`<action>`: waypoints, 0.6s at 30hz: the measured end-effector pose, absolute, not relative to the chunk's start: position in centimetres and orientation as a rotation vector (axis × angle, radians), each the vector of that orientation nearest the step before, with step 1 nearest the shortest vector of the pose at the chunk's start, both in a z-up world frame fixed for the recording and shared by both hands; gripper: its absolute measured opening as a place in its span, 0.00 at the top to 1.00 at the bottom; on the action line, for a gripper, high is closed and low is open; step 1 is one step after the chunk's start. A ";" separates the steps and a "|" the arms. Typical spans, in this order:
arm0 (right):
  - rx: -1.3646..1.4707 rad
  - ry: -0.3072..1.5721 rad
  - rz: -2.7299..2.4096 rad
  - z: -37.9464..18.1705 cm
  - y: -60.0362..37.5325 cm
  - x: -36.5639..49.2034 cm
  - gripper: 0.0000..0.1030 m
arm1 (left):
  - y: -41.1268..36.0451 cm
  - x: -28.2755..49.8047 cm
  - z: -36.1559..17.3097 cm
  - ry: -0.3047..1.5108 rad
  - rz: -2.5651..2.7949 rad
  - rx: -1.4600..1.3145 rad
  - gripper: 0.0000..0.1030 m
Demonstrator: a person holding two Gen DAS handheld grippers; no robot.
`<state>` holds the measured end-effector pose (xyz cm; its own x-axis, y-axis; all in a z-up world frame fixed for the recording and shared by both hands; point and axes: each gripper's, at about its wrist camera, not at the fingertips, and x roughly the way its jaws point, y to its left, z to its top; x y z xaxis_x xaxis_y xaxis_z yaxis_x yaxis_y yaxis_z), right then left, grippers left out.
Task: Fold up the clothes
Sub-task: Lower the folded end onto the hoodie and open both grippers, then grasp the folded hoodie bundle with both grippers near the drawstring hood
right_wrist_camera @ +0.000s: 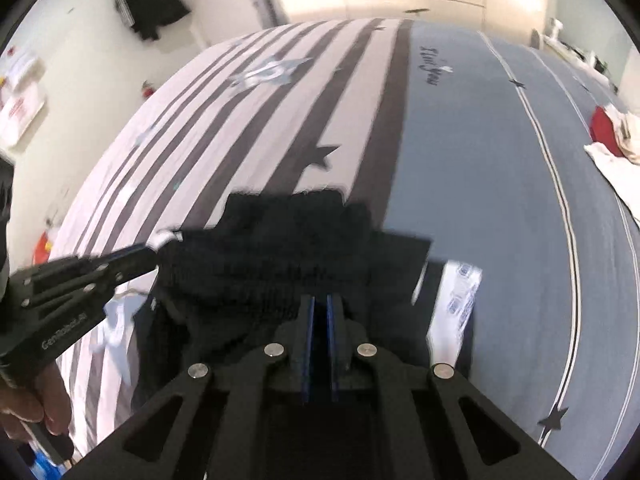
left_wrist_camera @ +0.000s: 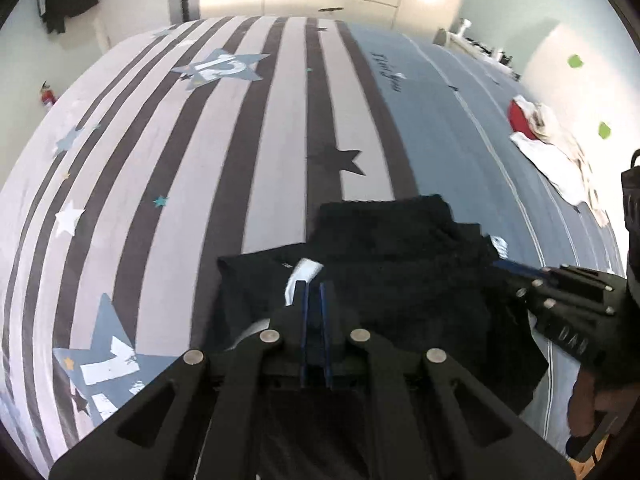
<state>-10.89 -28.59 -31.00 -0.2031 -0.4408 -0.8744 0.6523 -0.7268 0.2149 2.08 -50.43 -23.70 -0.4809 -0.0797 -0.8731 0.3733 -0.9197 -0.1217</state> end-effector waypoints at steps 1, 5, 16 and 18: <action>1.356 0.251 -1.990 -30.8 -28.5 -11.2 0.94 | -50.5 2.4 -23.4 0.442 -2.462 1.418 0.96; 1.290 0.171 -1.987 -28.8 -27.7 -11.0 0.91 | -50.4 3.7 -22.4 0.475 -2.516 1.379 0.96; 1.332 0.235 -1.896 -35.1 -30.4 -11.6 1.00 | -50.1 1.4 -30.2 0.406 -2.529 1.516 0.96; 1.329 0.219 -1.889 -35.2 -30.3 -11.8 1.00 | -50.4 1.5 -30.1 0.425 -2.553 1.512 0.97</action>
<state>-11.82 -30.35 -35.18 -0.1295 -0.5055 -0.8531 0.6870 -0.6661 0.2904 1.49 -50.45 -30.06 -0.4831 0.0200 -0.8753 0.2649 -0.9495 -0.1679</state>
